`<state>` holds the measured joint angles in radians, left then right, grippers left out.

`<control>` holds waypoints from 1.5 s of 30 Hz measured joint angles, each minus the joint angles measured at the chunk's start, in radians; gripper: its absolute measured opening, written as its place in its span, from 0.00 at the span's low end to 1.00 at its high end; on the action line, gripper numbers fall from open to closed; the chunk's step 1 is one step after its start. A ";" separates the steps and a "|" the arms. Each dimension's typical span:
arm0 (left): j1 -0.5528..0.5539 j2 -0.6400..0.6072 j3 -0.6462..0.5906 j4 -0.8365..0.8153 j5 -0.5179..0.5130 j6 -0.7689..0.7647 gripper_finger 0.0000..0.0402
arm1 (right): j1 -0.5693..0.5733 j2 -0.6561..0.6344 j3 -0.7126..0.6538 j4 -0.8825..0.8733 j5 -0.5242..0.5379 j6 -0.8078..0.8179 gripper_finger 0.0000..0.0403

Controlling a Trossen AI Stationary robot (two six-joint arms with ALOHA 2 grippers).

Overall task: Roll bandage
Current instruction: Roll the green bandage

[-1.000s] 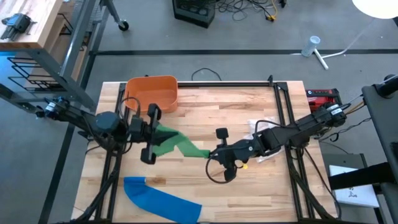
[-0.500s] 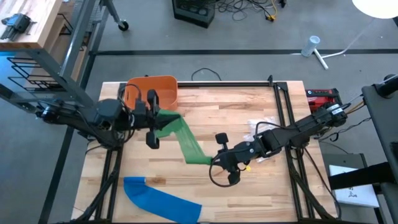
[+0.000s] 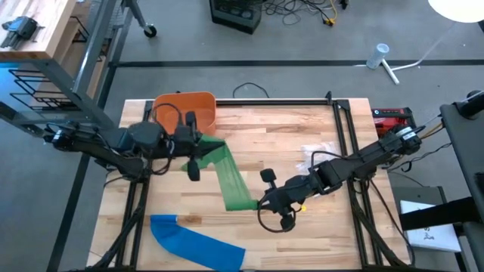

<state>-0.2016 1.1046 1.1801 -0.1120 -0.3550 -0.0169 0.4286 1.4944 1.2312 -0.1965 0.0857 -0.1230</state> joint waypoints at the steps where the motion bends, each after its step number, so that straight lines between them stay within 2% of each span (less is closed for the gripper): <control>1: 0.000 0.006 -0.002 -0.018 0.000 0.001 0.00 | 0.000 0.000 0.000 0.003 -0.002 0.001 0.01; 8: 0.001 0.083 -0.024 -0.031 0.004 -0.021 0.00 | 0.001 0.000 0.000 0.051 -0.005 0.017 0.01; 15: 0.001 0.158 -0.027 -0.118 0.093 -0.077 0.05 | 0.003 0.000 0.002 0.068 0.001 0.019 0.01; 20: 0.001 0.188 -0.027 -0.180 0.139 -0.179 0.18 | 0.003 0.000 0.004 0.083 0.005 0.018 0.01; 25: 0.001 0.218 -0.027 -0.206 0.363 -0.270 0.36 | 0.004 0.000 0.004 0.087 0.005 0.017 0.01; 29: 0.001 0.220 -0.027 -0.247 0.470 -0.319 0.49 | 0.003 0.000 0.005 0.088 0.005 0.016 0.01; 33: 0.001 0.208 -0.027 -0.294 0.471 -0.327 0.60 | 0.002 0.000 0.005 0.088 0.009 0.012 0.01; 40: 0.002 0.203 -0.027 -0.297 0.389 -0.207 0.76 | 0.002 -0.001 0.006 0.072 -0.019 0.009 0.01; 42: 0.003 0.203 -0.027 -0.300 0.404 -0.217 0.80 | 0.002 -0.002 0.006 0.071 -0.034 0.010 0.01; 45: 0.004 0.203 -0.027 -0.326 0.490 -0.292 0.85 | 0.002 -0.002 0.006 0.065 -0.036 0.019 0.01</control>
<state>-0.1974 1.3071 1.1526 -0.4380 0.1352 -0.3088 0.4301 1.4926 1.2369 -0.1316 0.0498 -0.1038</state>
